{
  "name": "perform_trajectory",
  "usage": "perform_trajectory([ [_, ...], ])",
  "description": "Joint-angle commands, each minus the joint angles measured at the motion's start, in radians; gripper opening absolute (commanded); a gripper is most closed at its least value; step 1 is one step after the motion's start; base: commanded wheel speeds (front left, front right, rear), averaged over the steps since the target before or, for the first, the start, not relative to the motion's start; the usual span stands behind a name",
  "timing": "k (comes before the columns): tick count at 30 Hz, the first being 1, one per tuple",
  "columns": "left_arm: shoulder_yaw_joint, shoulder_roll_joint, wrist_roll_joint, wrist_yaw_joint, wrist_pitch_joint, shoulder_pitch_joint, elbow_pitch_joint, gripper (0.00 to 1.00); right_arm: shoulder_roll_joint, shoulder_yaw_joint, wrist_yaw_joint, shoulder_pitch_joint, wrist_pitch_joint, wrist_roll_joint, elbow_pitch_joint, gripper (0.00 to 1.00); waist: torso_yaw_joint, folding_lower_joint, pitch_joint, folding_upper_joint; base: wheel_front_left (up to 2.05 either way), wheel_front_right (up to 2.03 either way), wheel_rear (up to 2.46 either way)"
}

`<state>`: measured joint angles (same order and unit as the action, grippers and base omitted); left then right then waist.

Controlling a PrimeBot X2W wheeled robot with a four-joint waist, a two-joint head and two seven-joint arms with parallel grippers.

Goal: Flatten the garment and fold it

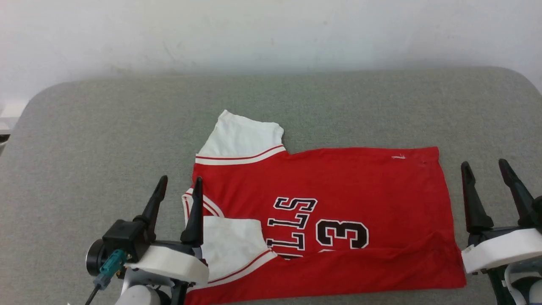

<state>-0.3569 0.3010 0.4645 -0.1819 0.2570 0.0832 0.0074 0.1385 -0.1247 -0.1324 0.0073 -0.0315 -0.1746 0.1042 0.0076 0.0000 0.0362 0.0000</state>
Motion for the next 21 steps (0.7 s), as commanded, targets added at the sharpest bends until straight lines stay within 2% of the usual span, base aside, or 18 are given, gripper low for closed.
perform_trajectory([
  [1,0.004,0.004,-0.017,0.021,0.004,0.004,0.008,1.00,-0.009,0.002,0.002,0.005,-0.013,0.015,0.005,1.00,-0.023,0.0000,0.028,0.0000,0.00,0.00,0.00],
  [4,0.000,0.026,-0.021,0.051,-0.019,0.049,0.042,1.00,-0.027,0.008,0.002,-0.008,-0.022,0.024,0.015,1.00,-0.050,0.0000,0.067,0.0000,0.00,0.00,0.00],
  [7,0.005,0.066,-0.019,0.063,-0.111,0.121,0.067,1.00,-0.039,0.031,0.002,-0.035,-0.032,0.028,0.034,1.00,-0.094,0.0000,0.129,0.0000,0.00,0.00,0.00],
  [8,0.005,0.066,-0.019,0.063,-0.111,0.121,0.067,1.00,-0.039,0.031,0.002,-0.035,-0.032,0.028,0.034,1.00,-0.094,0.0000,0.129,0.0000,0.00,0.00,0.00],
  [10,0.009,0.095,-0.025,0.067,-0.172,0.178,0.080,1.00,-0.047,0.036,0.002,-0.052,-0.035,0.033,0.033,1.00,-0.124,0.0000,0.171,0.0000,0.00,0.00,0.00],
  [16,-0.014,0.175,-0.060,0.119,-0.377,0.418,0.128,1.00,-0.059,0.061,0.002,-0.104,-0.063,0.046,0.004,1.00,-0.213,0.0000,0.291,0.0000,0.00,0.00,0.00],
  [19,-0.039,0.208,-0.058,0.175,-0.509,0.537,0.188,1.00,-0.068,0.084,0.002,-0.132,-0.083,0.025,-0.014,1.00,-0.259,0.0000,0.331,0.0000,0.00,0.00,0.00],
  [21,-0.048,0.226,-0.044,0.216,-0.601,0.618,0.236,1.00,-0.078,0.097,0.002,-0.149,-0.095,-0.039,-0.021,1.00,-0.287,0.0000,0.353,0.0000,0.00,0.00,0.00],
])
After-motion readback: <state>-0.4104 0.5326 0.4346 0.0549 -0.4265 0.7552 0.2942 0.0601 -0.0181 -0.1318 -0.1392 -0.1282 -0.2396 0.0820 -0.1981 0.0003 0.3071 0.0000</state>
